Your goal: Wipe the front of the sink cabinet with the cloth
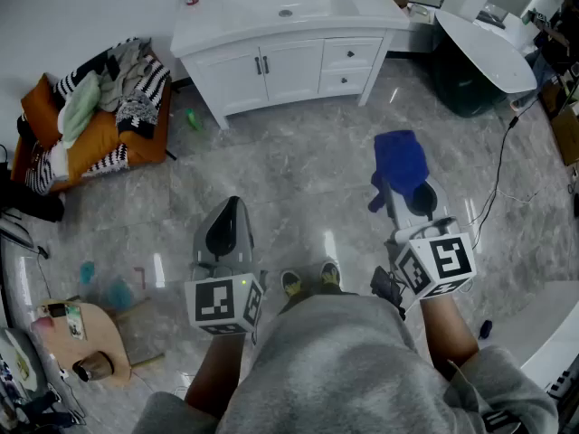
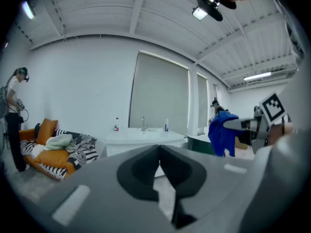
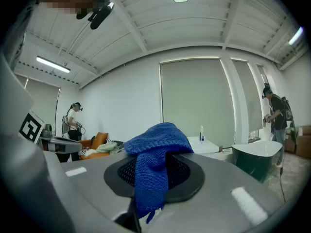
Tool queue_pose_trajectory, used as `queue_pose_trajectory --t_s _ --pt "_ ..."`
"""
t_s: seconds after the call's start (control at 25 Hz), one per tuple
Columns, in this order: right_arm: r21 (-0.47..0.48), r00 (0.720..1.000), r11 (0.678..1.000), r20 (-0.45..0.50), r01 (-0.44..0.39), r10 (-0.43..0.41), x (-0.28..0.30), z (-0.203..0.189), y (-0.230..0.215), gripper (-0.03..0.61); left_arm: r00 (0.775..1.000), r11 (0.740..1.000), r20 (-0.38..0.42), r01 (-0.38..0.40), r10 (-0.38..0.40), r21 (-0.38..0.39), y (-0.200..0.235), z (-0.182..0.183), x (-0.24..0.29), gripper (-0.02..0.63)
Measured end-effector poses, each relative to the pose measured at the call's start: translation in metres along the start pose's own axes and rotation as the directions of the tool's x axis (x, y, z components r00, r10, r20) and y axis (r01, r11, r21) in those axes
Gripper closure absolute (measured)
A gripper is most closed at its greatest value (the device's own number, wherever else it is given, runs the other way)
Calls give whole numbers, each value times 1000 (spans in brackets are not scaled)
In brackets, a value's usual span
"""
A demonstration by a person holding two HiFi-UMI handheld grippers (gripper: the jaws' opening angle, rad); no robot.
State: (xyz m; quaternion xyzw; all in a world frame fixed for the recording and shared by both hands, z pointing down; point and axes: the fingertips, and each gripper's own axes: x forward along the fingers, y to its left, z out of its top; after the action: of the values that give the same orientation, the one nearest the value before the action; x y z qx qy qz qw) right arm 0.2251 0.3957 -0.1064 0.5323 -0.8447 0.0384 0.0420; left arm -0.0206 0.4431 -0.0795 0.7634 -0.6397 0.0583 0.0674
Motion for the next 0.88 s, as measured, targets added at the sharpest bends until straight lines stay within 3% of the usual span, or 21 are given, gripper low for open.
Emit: queue_pose_trajectory --t_s 0.36,0.88 --pt "98 999 995 -34 -14 17 -8 -21 25 494 1000 1000 -1 14 -14 -19 7 -3 -19 603" --pt "88 996 993 -51 -74 79 0 -32 93 497 999 998 17 28 -27 -57 53 -11 -51 604"
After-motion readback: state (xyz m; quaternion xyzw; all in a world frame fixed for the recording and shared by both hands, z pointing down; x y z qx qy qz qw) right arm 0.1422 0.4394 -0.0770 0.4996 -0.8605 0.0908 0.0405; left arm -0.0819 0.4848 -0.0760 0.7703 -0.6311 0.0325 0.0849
